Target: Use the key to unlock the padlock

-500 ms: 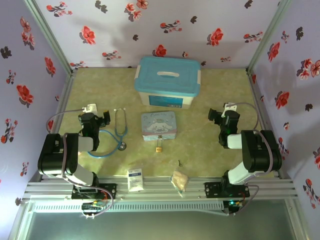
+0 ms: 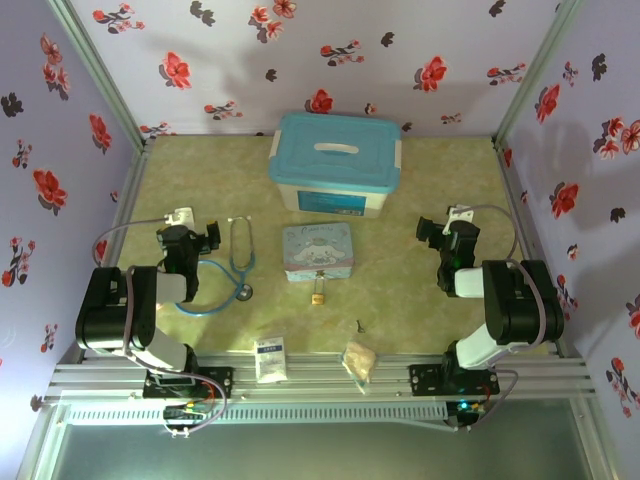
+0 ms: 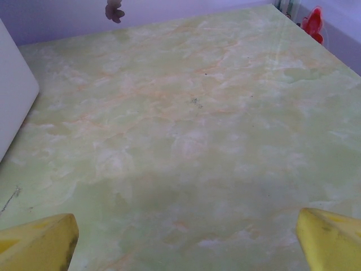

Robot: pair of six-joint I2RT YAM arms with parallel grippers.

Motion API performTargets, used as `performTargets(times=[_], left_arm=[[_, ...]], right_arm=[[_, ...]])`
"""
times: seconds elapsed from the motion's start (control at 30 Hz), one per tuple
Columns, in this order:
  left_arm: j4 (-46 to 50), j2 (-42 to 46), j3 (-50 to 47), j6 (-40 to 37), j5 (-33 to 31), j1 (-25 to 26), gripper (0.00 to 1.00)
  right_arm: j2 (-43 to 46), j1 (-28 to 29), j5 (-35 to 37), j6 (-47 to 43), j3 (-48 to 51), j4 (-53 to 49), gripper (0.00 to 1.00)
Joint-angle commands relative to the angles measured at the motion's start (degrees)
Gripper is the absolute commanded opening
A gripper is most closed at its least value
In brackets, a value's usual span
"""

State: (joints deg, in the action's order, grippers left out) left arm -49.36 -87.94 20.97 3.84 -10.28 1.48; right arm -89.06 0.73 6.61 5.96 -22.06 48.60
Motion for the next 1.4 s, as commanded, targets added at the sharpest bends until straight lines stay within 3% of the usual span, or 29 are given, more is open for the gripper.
performTargets(times=[0.0,0.73,0.87,1.1,1.23,1.37], left_arm=[[-2.33,-0.67,1.35,-1.64,-0.44,-0.49,1.0],[-1.11,1.13,1.14,-0.92,3.51,-2.33,1.0],[10.91,6.12,5.5,-0.74,2.81,-2.4,1.0],[15.39,17.78,4.61,1.85,0.39,-2.36,1.0],[25.17,26.8,7.36,15.38,2.67,-2.5,1.0],[28.27,32.57,6.13,22.57,11.79,-2.61,1.0]], right_arm=[[-0.46,-0.38,0.6,-1.03,-0.7,1.44,0.99],[-0.21,-0.67,0.84,-0.59,-0.8,1.24,0.99],[5.55,-0.73,3.16,0.11,-3.19,-8.03,0.99],[18.23,-0.64,4.92,3.17,-4.28,-18.09,0.99],[26.06,-0.73,3.97,14.55,-8.2,-33.14,0.99],[30.88,-0.73,-6.15,17.51,-12.47,-48.56,0.99]])
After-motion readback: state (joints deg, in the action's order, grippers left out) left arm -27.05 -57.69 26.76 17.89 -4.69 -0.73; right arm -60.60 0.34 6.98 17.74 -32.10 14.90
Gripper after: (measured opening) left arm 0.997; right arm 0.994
